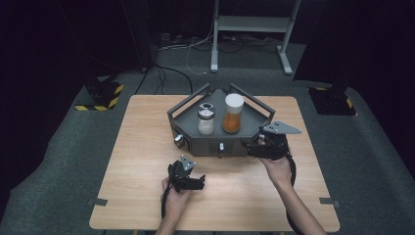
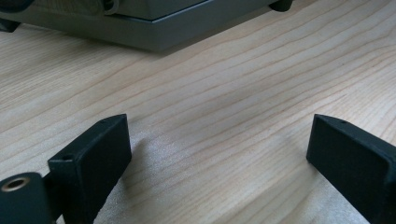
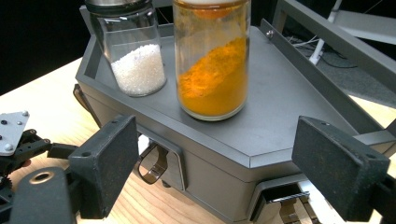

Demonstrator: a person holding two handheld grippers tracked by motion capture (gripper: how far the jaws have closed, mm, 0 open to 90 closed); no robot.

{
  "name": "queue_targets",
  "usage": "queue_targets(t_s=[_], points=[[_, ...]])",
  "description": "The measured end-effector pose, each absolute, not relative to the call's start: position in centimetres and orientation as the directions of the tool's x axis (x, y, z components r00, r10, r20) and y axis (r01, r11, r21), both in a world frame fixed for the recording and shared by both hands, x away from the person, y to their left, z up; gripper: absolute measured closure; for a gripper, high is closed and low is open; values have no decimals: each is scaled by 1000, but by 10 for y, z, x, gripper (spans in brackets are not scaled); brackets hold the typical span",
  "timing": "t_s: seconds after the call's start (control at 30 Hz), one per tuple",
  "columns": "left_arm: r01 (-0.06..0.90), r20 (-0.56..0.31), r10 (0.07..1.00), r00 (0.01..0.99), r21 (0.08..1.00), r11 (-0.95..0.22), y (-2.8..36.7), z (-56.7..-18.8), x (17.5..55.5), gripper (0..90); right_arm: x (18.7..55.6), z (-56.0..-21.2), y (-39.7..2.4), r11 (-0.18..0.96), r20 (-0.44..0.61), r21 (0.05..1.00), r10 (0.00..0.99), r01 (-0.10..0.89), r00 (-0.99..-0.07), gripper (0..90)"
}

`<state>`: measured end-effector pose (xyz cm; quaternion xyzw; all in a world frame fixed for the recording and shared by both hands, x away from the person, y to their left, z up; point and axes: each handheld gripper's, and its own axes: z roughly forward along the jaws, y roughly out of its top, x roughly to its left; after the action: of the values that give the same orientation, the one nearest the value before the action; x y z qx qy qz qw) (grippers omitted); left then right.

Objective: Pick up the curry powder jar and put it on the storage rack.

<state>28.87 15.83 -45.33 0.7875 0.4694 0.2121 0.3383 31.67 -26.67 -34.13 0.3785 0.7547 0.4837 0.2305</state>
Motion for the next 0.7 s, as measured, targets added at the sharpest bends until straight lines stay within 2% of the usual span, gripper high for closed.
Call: queue_targets(t_s=[0.7], points=[[596,16,883,469,732,-330,158,-453,289,66,303,-365,-275,264,18,884,805,385,-593,139]])
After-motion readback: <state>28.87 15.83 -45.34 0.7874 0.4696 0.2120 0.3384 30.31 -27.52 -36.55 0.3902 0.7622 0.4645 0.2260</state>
